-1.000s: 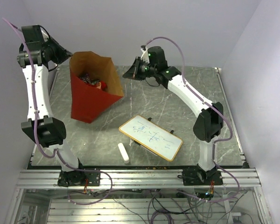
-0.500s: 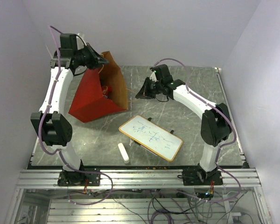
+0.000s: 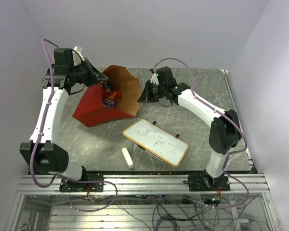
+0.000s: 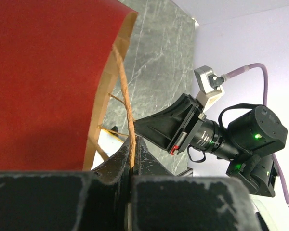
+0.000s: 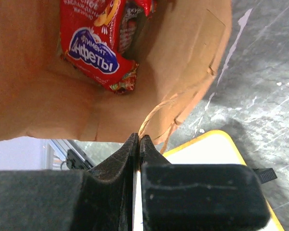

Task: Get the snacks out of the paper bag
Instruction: Adjust the paper bag at the center of the board.

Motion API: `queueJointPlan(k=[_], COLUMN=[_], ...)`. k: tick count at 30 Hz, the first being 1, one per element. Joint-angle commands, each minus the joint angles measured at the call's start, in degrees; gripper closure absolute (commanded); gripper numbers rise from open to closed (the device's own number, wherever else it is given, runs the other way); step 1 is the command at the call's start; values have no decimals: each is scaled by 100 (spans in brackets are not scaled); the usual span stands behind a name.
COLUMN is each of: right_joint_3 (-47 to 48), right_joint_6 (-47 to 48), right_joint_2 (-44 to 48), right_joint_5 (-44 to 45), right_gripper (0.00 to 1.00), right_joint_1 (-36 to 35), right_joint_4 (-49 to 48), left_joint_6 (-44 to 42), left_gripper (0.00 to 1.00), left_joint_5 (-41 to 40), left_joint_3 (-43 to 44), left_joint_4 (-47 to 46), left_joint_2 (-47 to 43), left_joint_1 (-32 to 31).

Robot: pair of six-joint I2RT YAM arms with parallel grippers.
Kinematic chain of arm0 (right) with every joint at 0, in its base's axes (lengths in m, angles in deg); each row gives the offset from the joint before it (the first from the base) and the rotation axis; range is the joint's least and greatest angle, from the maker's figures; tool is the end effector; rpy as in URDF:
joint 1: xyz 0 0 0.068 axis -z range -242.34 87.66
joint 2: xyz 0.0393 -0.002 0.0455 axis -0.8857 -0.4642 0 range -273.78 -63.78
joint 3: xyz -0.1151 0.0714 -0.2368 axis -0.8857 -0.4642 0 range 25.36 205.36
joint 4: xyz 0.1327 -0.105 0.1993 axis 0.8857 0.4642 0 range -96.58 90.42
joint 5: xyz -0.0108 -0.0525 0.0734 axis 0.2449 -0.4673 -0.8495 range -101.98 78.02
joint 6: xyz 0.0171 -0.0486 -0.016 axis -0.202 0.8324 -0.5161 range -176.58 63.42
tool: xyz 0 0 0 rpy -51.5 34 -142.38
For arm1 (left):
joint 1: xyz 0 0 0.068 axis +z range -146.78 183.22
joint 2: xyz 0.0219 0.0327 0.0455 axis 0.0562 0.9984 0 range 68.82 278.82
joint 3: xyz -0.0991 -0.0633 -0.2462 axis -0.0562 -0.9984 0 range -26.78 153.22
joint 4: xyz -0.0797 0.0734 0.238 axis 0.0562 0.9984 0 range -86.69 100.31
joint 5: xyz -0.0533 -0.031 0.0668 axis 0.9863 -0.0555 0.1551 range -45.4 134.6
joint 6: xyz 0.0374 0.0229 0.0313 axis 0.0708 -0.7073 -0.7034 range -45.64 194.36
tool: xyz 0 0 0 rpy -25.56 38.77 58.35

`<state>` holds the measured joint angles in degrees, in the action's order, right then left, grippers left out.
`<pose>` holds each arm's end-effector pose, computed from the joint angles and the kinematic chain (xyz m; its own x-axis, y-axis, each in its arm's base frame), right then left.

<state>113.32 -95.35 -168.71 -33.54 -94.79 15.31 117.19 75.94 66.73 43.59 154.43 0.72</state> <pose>0.3502 0.2381 0.2873 -0.8765 0.1327 -0.4628 -0.2459 0.7030 0.6674 0.3213 -0.0326 0.4141 -0.7159 -0.5499 -0.4302 -0.0144 0.6277 -0.7783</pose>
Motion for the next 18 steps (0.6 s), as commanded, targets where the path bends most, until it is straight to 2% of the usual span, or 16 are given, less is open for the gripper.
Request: queueJointPlan(k=[1,7,12,15,18], right_joint_3=[52,248,1018,1614,1900], right_joint_6=[653,1588,2361,2649,2517], right_joint_2=[119,249,8,-194,-363], right_joint_5=[-76,1070,1835,1809,1610], right_gripper=[97,86,63,49,36], right_joint_1=[-85,0,104,88,17], right_joint_4=[357,1111,1636,1706,1509], left_joint_6=[-121,-120,30,212,338], left_gripper=[93,93,93,93,93], left_joint_5=[-70,-197,-235,-254,-239], left_joint_3=[-294,-381,-275,-322,-386], left_joint_4=[256,444,472,472,481], left_joint_2=[-399,-562,-542,-589,-615], left_joint_1=[-19,-22,-19,-28,-23])
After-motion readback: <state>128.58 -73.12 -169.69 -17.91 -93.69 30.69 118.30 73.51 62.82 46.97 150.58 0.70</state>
